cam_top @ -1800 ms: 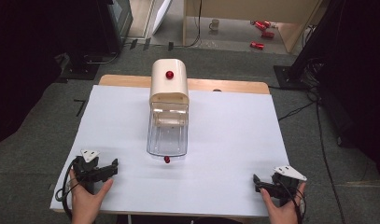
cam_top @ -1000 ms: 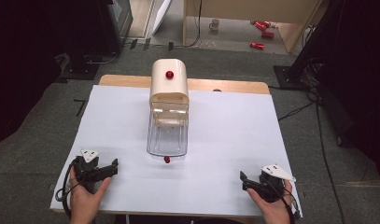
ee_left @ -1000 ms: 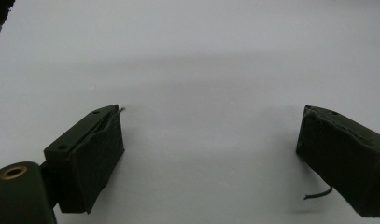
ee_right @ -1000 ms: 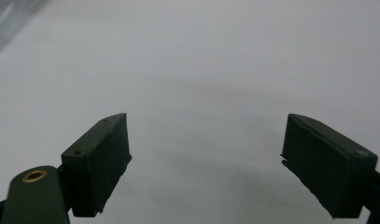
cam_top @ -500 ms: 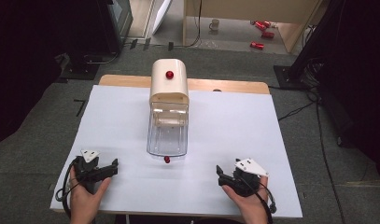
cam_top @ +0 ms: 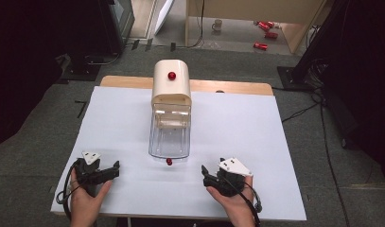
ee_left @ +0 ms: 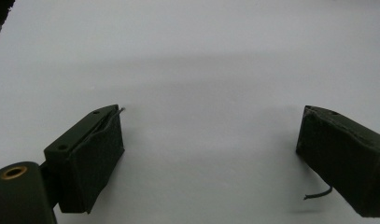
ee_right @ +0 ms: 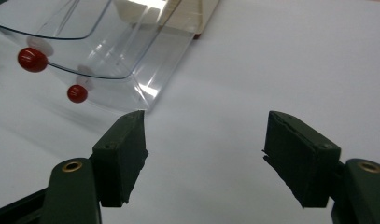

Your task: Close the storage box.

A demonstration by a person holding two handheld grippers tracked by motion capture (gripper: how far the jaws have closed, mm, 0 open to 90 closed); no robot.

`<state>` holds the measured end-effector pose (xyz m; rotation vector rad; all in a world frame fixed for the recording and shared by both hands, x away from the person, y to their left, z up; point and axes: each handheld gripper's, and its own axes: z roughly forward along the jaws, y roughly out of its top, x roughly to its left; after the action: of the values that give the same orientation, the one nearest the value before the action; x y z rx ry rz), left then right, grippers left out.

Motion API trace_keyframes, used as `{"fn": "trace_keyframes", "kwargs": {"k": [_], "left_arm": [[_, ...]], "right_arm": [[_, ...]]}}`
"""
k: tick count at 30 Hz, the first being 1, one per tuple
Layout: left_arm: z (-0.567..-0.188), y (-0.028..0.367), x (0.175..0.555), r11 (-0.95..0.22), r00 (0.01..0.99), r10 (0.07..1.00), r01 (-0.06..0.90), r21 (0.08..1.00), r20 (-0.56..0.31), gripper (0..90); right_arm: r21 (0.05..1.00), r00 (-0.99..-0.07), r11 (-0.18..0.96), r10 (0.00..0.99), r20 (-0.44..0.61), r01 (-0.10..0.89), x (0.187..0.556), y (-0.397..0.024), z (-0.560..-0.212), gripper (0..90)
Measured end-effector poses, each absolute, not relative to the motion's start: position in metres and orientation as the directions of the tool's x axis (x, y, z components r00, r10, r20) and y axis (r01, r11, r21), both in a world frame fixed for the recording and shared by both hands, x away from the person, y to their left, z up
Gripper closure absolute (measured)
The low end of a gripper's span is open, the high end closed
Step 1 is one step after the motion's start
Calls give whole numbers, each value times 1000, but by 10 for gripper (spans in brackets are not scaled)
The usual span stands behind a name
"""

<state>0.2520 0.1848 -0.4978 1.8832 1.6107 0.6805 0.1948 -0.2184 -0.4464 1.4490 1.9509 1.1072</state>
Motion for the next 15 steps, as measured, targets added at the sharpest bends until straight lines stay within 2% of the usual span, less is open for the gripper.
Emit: {"fn": "trace_keyframes", "kwargs": {"k": [15], "left_arm": [[-498,185,252,-118,148,989,702,702,18,72]], "right_arm": [[822,-384,142,918,100,552,198,-178,-449,348]]}}
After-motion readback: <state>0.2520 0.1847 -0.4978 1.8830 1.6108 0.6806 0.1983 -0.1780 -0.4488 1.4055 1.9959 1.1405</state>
